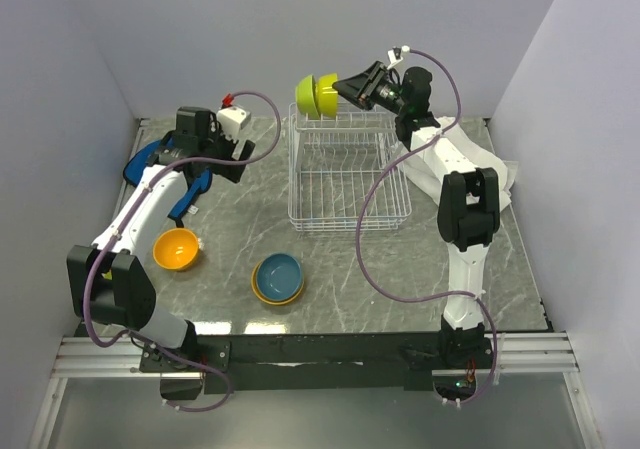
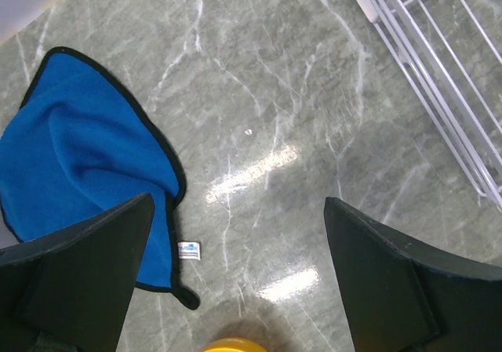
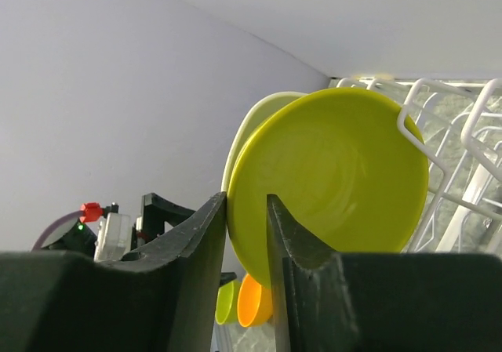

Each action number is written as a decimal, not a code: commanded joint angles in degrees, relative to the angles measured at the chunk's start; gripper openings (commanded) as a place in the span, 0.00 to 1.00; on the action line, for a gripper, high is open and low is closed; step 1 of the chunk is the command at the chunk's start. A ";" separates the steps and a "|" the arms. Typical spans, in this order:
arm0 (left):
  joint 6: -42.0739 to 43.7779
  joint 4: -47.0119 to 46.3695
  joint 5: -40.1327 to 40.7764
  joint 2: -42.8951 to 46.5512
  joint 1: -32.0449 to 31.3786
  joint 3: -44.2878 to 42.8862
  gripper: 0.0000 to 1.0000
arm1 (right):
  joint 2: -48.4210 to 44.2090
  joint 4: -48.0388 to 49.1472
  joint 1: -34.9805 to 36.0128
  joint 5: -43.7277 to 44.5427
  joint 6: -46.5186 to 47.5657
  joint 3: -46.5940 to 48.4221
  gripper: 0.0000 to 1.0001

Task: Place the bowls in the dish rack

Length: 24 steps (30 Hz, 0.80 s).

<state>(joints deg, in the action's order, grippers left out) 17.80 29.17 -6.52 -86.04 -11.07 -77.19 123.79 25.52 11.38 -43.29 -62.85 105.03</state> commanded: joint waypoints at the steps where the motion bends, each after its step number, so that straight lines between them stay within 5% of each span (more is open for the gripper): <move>1: -0.14 -3.41 1.60 1.14 -0.35 -0.86 0.97 | -0.30 0.33 0.40 -1.80 2.55 1.58 0.36; 17: -3.90 -8.69 9.76 6.76 -0.27 1.95 0.97 | -17.67 -7.75 -5.66 -2.07 12.74 -7.80 0.55; 20: -4.61 -9.83 9.95 9.74 -0.27 4.31 0.97 | -25.05 -14.16 -6.37 -1.01 21.42 -13.44 0.56; 23: -5.76 -10.54 10.04 13.52 -0.27 8.00 0.97 | -33.48 -22.24 -3.31 -2.15 39.59 -20.03 0.56; 24: -6.11 -10.36 9.43 14.49 -0.27 8.89 0.97 | -35.78 -25.05 -1.55 -2.06 52.26 -21.61 0.56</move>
<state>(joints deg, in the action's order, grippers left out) 14.24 21.34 2.02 -76.75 -11.14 -71.53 99.57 10.83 4.73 -44.34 -40.73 88.62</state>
